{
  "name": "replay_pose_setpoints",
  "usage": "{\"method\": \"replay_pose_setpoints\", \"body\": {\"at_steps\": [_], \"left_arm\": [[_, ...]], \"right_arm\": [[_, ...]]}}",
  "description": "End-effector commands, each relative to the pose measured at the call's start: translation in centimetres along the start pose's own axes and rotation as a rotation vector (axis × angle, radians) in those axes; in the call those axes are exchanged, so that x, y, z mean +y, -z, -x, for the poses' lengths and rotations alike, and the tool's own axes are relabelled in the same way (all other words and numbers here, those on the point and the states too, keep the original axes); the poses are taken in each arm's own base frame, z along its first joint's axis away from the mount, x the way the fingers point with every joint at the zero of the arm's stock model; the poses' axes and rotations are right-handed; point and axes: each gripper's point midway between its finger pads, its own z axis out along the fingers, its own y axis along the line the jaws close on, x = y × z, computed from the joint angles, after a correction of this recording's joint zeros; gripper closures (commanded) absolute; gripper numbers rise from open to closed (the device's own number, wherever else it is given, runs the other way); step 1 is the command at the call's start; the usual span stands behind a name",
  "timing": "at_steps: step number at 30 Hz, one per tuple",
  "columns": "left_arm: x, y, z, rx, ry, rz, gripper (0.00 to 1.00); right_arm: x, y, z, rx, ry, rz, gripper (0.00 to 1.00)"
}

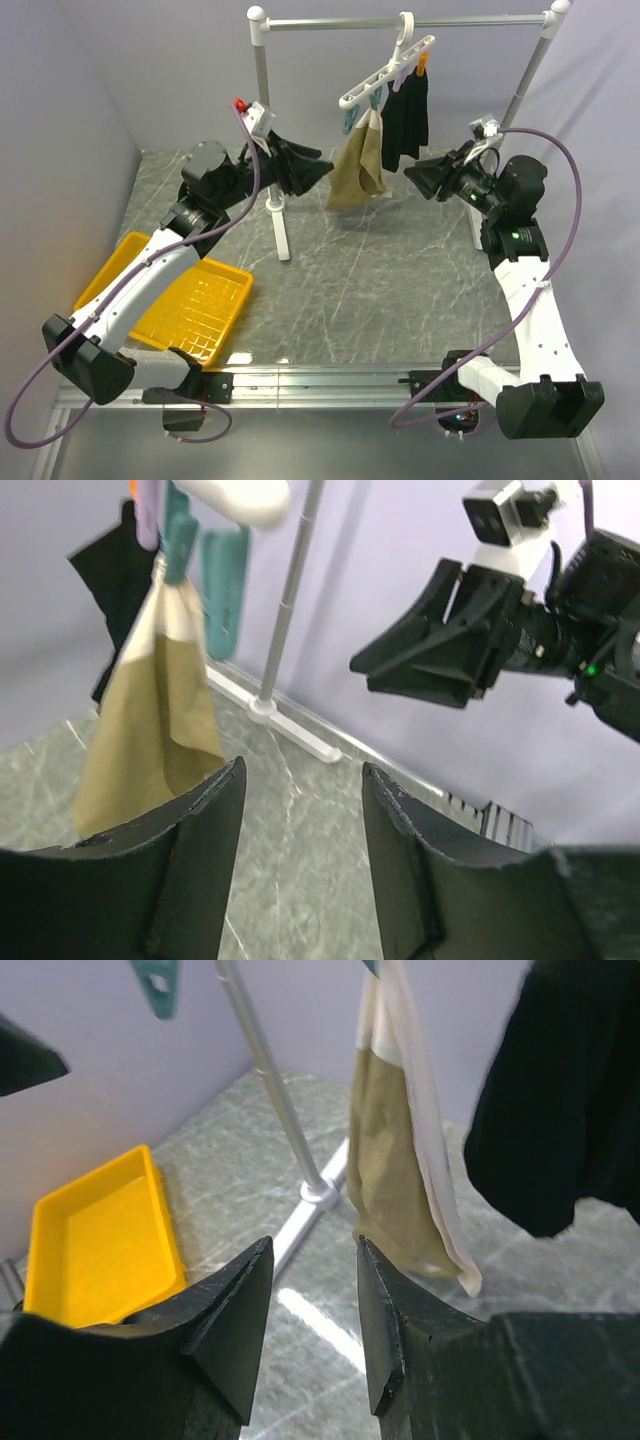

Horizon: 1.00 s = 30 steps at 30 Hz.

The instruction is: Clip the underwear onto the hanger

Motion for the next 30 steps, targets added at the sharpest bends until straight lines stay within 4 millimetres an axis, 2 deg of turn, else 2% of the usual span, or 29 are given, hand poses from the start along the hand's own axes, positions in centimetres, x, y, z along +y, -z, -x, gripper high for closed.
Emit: {"method": "replay_pose_setpoints", "body": {"at_steps": [1, 4, 6, 9, 11, 12, 13, 14, 18, 26, 30], "left_arm": [[-0.4, -0.2, 4.0, -0.096, -0.012, -0.024, 0.45], [1.0, -0.6, 5.4, -0.126, -0.004, 0.013, 0.49], [1.7, -0.9, 6.3, -0.145, -0.020, 0.035, 0.49], [2.0, -1.6, 6.3, -0.134, -0.052, 0.030, 0.48], [2.7, -1.6, 6.0, -0.144, -0.067, 0.055, 0.43], [3.0, -1.7, 5.7, -0.147, -0.085, 0.058, 0.36], [3.1, -1.8, 5.8, -0.161, -0.104, 0.057, 0.35], [3.5, -1.9, 5.3, -0.154, -0.111, 0.064, 0.35], [3.9, -2.3, 4.8, -0.162, -0.163, 0.064, 0.33], [3.1, -4.4, 3.6, -0.165, -0.256, 0.025, 0.22], [2.8, -5.6, 3.2, -0.164, -0.280, 0.017, 0.22]], "right_arm": [[3.2, -1.2, 4.6, -0.122, 0.078, 0.088, 0.54], [4.1, -2.4, 6.2, -0.174, 0.091, 0.102, 0.54], [5.3, -3.4, 7.0, -0.211, 0.097, 0.131, 0.54], [6.5, -4.6, 8.4, -0.254, 0.077, 0.158, 0.53], [6.6, -5.6, 9.6, -0.269, 0.027, 0.158, 0.50], [6.6, -5.8, 10.0, -0.268, 0.005, 0.160, 0.47], [6.9, -6.1, 10.3, -0.267, -0.036, 0.169, 0.40], [7.1, -6.5, 10.7, -0.270, -0.048, 0.176, 0.37], [7.6, -7.6, 10.9, -0.254, -0.081, 0.181, 0.29], [7.9, -9.0, 10.5, -0.233, -0.102, 0.195, 0.27], [7.9, -9.4, 10.5, -0.234, -0.105, 0.194, 0.25]]}}
